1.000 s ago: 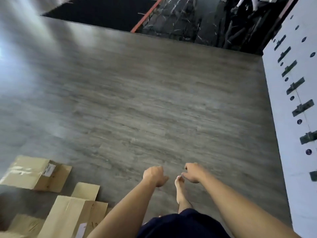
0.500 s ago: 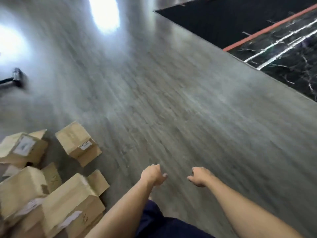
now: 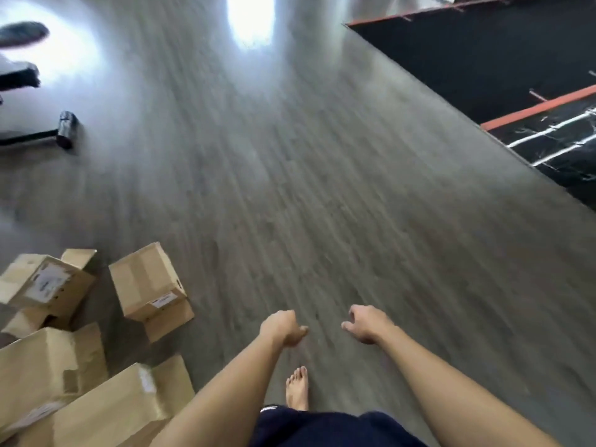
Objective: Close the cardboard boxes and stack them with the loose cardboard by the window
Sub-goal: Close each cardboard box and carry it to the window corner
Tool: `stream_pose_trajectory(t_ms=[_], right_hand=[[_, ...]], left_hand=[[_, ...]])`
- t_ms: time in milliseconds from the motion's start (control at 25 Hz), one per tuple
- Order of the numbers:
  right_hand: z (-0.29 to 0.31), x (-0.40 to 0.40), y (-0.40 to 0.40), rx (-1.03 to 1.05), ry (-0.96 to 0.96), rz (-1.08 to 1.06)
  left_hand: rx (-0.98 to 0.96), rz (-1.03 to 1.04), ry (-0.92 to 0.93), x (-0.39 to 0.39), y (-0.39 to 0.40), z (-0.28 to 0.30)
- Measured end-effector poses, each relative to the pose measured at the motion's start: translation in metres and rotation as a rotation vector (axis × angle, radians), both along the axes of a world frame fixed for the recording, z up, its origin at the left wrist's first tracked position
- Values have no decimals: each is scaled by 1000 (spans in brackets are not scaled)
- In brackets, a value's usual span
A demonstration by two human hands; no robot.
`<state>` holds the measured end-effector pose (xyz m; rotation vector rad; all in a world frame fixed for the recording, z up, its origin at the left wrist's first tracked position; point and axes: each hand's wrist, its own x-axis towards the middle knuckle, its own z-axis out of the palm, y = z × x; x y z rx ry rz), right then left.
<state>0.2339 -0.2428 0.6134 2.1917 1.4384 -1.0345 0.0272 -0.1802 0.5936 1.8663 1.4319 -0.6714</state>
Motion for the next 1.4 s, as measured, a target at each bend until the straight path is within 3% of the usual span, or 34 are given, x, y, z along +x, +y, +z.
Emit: stream_pose_trajectory(t_ms=[320, 600, 800, 1080, 1400], right_hand=[[-20, 61, 182, -60, 4, 181], [-11, 56, 376, -14, 23, 562], [-16, -5, 479, -6, 58, 739], [-16, -128, 599, -52, 54, 903], [8, -268, 720, 39, 92, 1019]], left_hand=[[4, 185, 39, 44, 144, -2], [88, 579, 23, 49, 258, 27], [51, 718, 41, 17, 312, 22], [-31, 847, 97, -97, 405, -4], [107, 1110, -9, -204, 530, 14]])
